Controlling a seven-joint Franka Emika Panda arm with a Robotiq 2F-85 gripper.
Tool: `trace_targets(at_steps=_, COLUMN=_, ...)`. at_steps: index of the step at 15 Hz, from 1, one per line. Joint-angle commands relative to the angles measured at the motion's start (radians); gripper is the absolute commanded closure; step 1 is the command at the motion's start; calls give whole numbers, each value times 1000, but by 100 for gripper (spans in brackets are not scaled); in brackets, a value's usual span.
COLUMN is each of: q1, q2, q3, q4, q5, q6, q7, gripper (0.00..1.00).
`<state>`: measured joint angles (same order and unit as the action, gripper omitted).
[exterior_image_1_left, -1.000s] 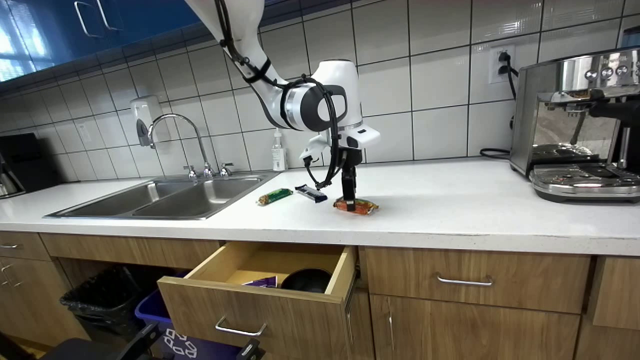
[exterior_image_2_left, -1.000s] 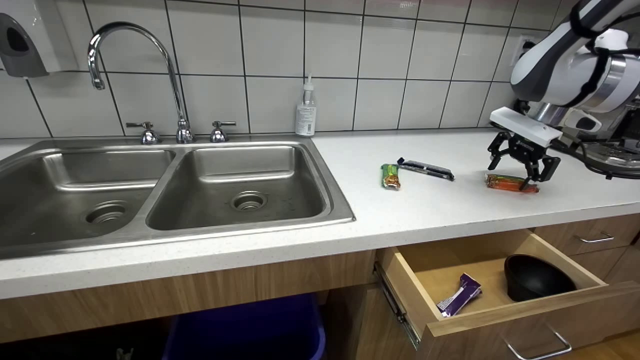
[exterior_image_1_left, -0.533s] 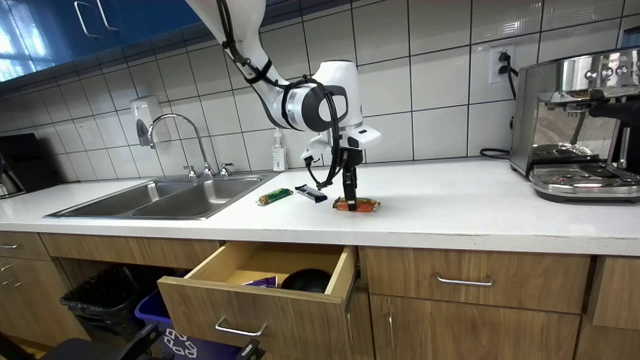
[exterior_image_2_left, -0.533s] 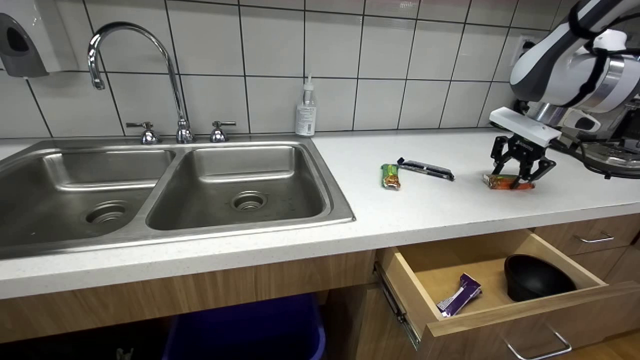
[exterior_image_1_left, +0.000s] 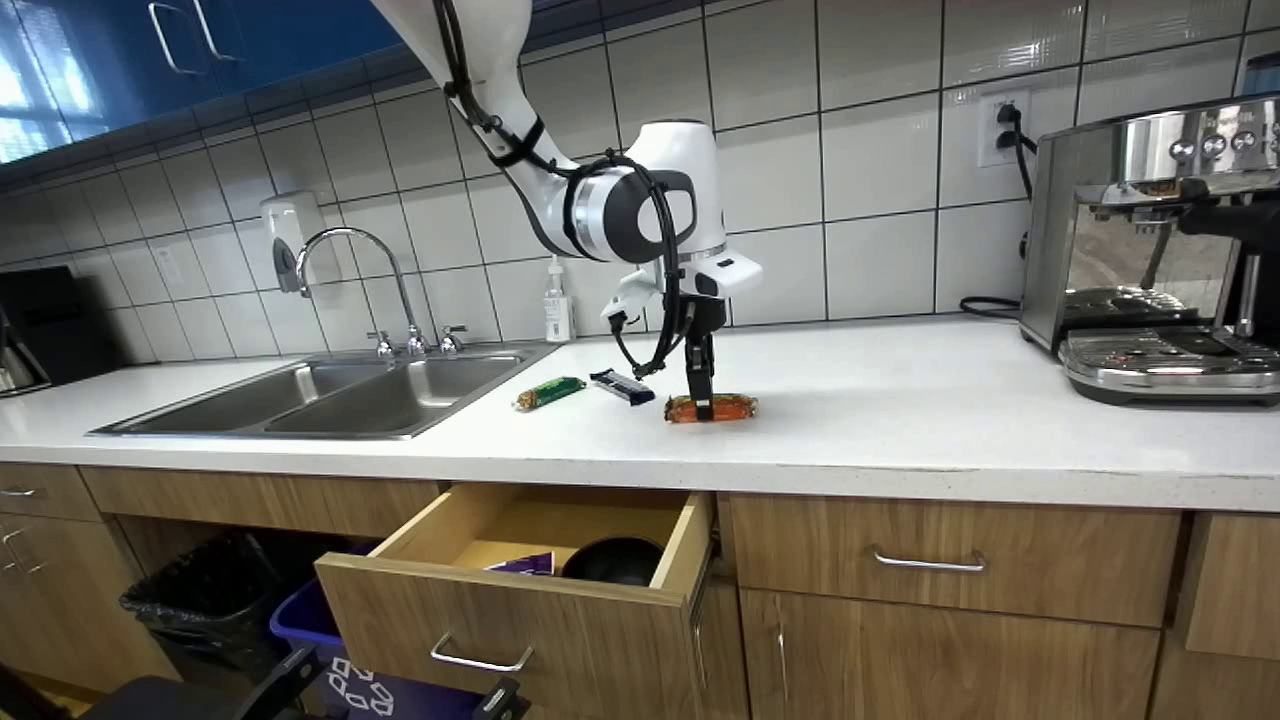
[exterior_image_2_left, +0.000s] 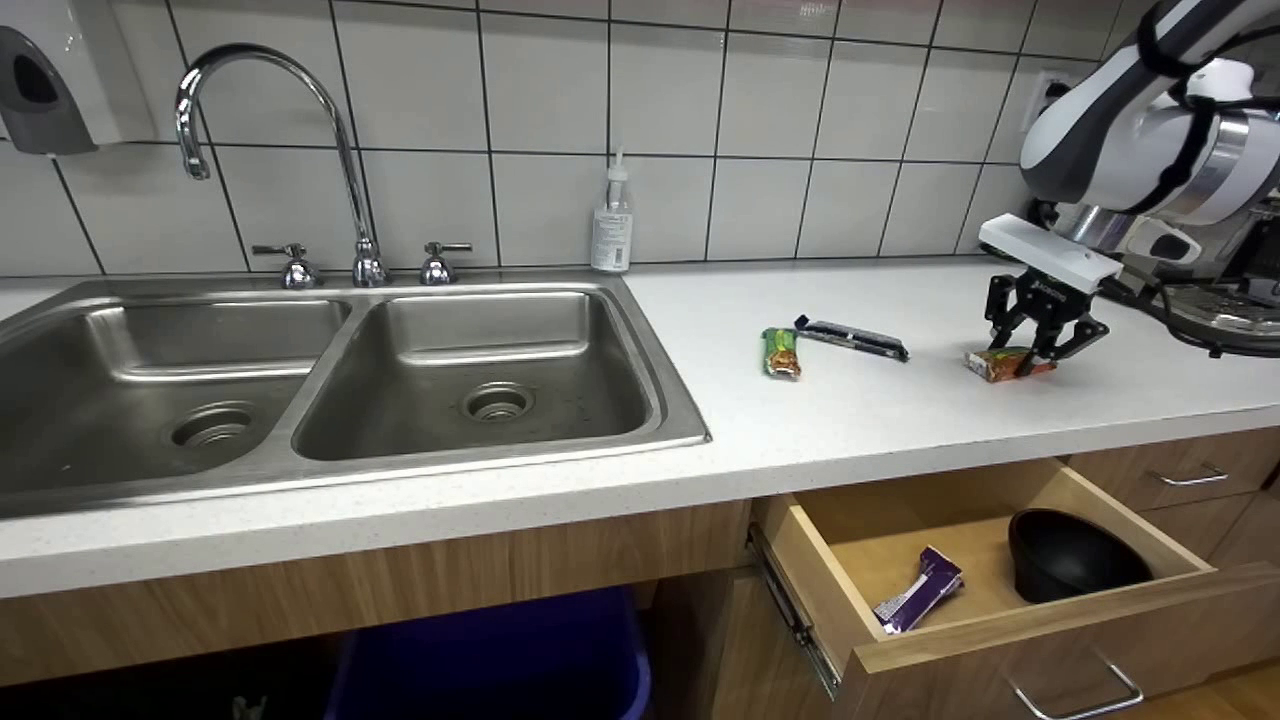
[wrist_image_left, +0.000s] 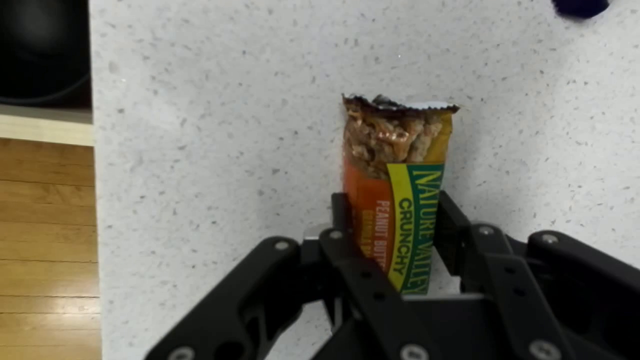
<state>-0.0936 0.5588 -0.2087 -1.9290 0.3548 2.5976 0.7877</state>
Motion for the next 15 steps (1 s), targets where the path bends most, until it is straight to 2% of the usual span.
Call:
trace_targets(at_steps=1, q1=-15, q2=-21, q3=17, q4=1, q5=7, q6=-25, q7=9, gripper=83)
trace_targets(at_steps=9, q1=-5, q2=-117, q3=45, q4=-79, q5=19, q6=9, q7=-17, gripper=83)
trace_targets(at_steps=15, q1=16, q2=-222, q3=81, q4=-211, q5=30, q6=48, q7=-31, gripper=83)
